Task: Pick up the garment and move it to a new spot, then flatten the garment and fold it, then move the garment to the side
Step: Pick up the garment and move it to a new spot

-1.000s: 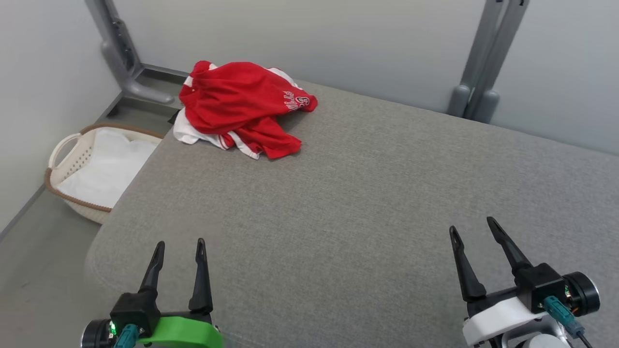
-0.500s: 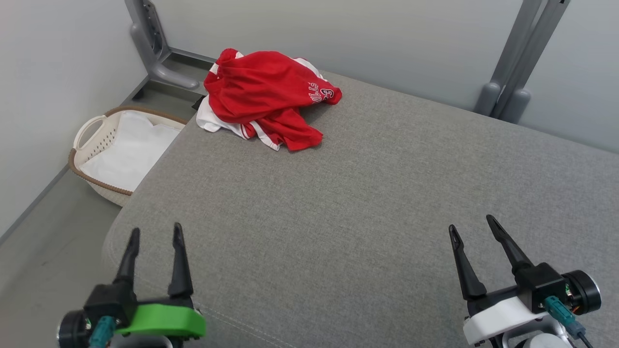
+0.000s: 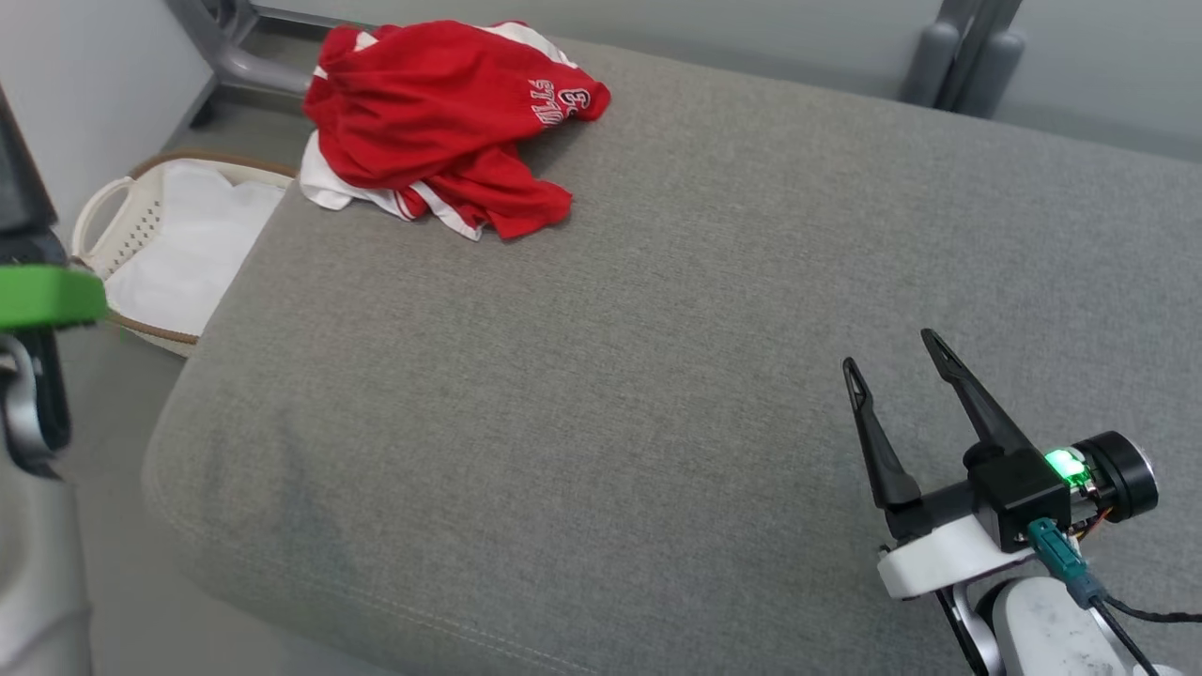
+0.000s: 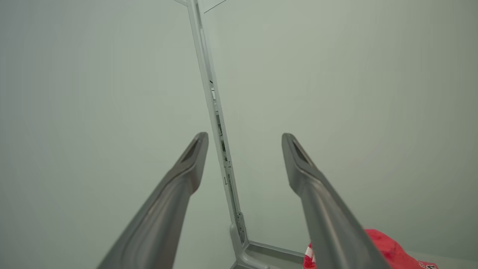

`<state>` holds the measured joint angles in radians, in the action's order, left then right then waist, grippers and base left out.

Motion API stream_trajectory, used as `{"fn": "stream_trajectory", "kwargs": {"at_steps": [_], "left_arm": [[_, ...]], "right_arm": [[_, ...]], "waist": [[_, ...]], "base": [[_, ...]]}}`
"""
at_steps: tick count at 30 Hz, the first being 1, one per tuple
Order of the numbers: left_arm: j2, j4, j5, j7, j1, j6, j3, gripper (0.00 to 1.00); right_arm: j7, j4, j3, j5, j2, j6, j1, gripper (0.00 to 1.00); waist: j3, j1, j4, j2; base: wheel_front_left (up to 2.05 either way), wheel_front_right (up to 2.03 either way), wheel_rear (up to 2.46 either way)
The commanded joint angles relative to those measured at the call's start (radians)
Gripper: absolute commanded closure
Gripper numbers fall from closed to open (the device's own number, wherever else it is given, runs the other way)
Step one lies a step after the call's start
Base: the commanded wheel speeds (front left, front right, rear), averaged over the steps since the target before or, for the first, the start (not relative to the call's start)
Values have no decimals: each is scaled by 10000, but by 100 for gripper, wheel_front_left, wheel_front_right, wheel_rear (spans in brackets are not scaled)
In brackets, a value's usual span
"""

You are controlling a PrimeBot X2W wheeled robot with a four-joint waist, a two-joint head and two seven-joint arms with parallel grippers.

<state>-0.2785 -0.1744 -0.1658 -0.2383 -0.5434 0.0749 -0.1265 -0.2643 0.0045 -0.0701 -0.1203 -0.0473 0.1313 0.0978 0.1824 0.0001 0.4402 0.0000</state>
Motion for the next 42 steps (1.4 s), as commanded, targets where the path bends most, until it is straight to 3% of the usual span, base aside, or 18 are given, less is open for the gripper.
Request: {"fn": "stream_trajectory", "kwargs": {"at_steps": [1,13,26,32,33,34,35,37,38,42], "left_arm": [[-154,-359,27,109,-704,91,51,0],[-1054,-5070,-1391,957,-4832,473,-173,0],[-1758,-8185,-2082,2316,-5871,504,408,0],[-1613,-9347,-2473,3585,-6079,522,412,0],[-1560,-9487,-2536,3796,-6079,535,481,9],[-1510,-9574,-2578,3961,-6083,547,527,40],[-1451,-9652,-2634,4114,-6078,557,588,57],[-1434,-9676,-2727,4245,-6013,564,705,82],[-1420,-9633,-2767,4252,-5942,565,769,100],[-1518,-9258,-2990,4136,-5743,571,1081,100]], "right_arm": [[-4,-91,-11,-150,-58,-10,210,0],[-4,-850,-23,-471,-51,-10,1085,0],[-1,-997,-46,-313,-68,-12,1082,0],[10,-857,-142,-253,-85,-13,1125,0],[12,-821,-170,-249,-86,-13,1134,0],[12,-797,-199,-243,-83,-13,1149,0],[12,-778,-226,-231,-79,-13,1169,0],[10,-761,-248,-199,-71,-13,1195,0],[10,-755,-253,-193,-69,-13,1205,0],[9,-734,-292,-148,-60,-12,1204,0]], "waist": [[1600,-1,-1446,0],[3978,-1,-3013,0],[4900,-1,-3414,0],[4863,-1,-3345,0],[4843,-1,-3328,0],[4822,-1,-3317,0],[4792,-1,-3300,0],[4720,-1,-3275,0],[4679,-1,-3263,0],[4459,-1,-3234,0]], "base": [[0,0,0],[0,0,0],[0,0,0],[0,0,0],[0,0,0],[0,0,0],[0,0,0],[0,0,0],[0,0,0],[0,0,0]]}}
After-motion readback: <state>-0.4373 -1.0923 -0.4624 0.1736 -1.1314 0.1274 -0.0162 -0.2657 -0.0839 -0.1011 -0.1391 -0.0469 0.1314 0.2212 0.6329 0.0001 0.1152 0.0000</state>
